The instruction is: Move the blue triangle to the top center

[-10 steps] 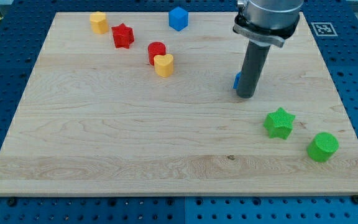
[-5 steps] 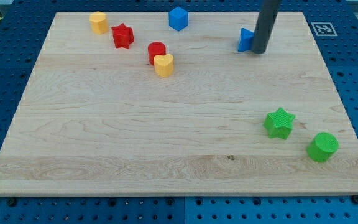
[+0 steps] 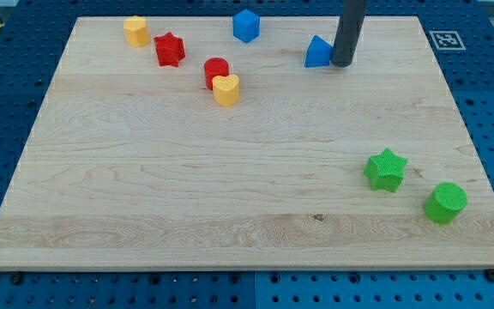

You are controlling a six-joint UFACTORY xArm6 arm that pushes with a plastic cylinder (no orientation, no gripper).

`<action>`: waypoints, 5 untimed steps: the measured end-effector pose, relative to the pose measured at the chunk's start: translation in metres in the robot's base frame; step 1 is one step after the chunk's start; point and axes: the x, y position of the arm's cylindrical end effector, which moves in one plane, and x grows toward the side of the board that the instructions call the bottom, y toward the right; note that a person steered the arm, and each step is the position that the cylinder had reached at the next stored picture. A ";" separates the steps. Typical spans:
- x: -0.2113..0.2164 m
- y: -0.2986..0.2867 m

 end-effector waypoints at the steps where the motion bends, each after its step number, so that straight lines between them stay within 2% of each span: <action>1: -0.018 -0.001; 2: -0.035 -0.003; 4: -0.008 0.002; 5: -0.008 0.001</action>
